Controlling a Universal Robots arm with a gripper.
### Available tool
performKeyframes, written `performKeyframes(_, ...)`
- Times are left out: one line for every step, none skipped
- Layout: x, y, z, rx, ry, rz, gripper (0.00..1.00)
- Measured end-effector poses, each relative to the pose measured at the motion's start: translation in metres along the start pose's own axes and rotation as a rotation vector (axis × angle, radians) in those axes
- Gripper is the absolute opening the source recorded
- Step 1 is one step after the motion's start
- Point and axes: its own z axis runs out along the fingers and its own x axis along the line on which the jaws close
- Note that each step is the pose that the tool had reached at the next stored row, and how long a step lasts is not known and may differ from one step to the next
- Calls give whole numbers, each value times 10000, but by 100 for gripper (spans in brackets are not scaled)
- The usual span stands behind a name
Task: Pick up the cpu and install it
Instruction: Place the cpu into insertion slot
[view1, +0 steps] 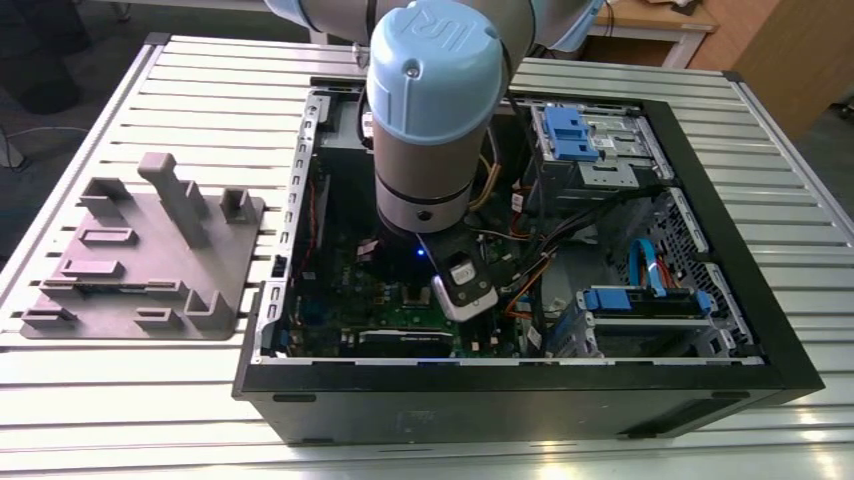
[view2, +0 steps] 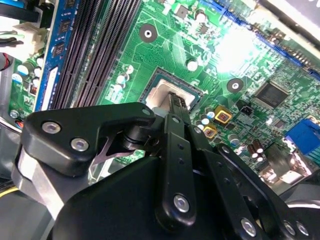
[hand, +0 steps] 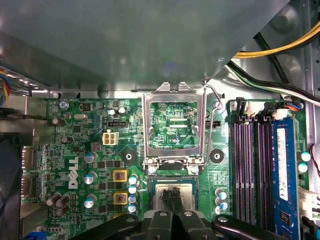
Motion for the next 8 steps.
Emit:
performKeyframes(-1, 3, -10, -12, -6, 0, 11)
performKeyframes(-1, 4, -29, -11, -5, 0, 11)
performKeyframes(-1, 5, -58, 1, 1, 0, 11)
performKeyframes(-2, 7, -86, 3, 2, 0, 11)
performKeyframes(-3, 9, -111, 2, 1, 1, 11)
performKeyframes(-3, 11, -136, 1, 1, 0, 11)
performKeyframes(-4, 13, -163, 4, 2, 0, 11)
performKeyframes(-4, 15, -189, 4, 2, 0, 11)
